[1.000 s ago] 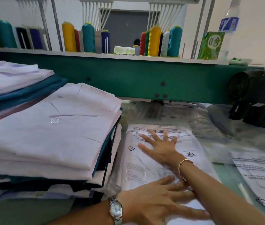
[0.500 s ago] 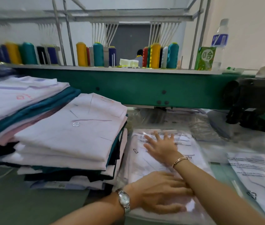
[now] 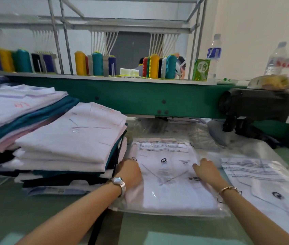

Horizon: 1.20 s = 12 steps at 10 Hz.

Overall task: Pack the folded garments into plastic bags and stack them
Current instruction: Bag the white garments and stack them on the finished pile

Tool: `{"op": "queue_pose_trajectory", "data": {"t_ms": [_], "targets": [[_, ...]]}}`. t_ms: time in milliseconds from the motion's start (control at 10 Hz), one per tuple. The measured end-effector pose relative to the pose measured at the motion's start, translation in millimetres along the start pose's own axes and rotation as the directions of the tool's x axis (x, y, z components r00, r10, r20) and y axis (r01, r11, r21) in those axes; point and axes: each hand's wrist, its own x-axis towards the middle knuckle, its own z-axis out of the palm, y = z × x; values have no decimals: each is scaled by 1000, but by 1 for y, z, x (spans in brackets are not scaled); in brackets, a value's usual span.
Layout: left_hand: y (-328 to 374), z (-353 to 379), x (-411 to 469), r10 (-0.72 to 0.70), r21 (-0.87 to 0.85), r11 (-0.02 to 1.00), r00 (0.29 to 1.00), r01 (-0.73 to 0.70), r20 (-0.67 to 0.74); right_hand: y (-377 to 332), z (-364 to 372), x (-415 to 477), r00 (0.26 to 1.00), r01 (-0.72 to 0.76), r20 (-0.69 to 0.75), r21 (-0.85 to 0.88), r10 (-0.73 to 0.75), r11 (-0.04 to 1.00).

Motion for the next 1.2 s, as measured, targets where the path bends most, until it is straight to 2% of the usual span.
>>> {"op": "queue_pose_trajectory", "data": {"t_ms": [100,200,300,400,500,600,700,800,900,1000,1100,1200], "targets": [[1,-9,6,8,-57,998,998,-5,56,4,-5,-6,999,-37,15,48,36,998],[-2,-10,16,-110,-326,934,987,143,119,4,-5,-8,998,-54,35,214,48,975],[0,-20,19,-245,-600,737,950,312,193,0,1,-8,996,-87,-2,358,94,930],[4,-24,21,-326,-732,536,903,421,280,-10,3,-8,986,-117,-36,546,163,830],[7,-28,19,-313,-824,315,871,471,379,-15,4,-9,979,-96,-83,620,187,779],[5,-33,17,-252,-933,29,905,360,341,-21,-2,-8,976,-13,-150,681,156,732],[11,-41,14,-288,-949,-62,905,310,315,-27,-20,-11,964,44,-221,679,148,732],[27,-46,11,-324,-952,-56,896,301,302,-20,-42,-9,955,112,-271,701,118,705],[52,-61,7,-302,-967,-124,920,221,249,3,-71,-4,939,116,-308,700,152,705],[88,-70,6,-208,-948,-245,944,204,257,40,-110,-1,938,54,-288,669,192,741],[136,-82,-11,-136,-918,-265,931,296,340,81,-150,-1,947,-44,-219,641,237,766],[176,-73,-15,-110,-928,-173,930,331,352,123,-183,-5,929,-99,-206,659,306,745]]}}
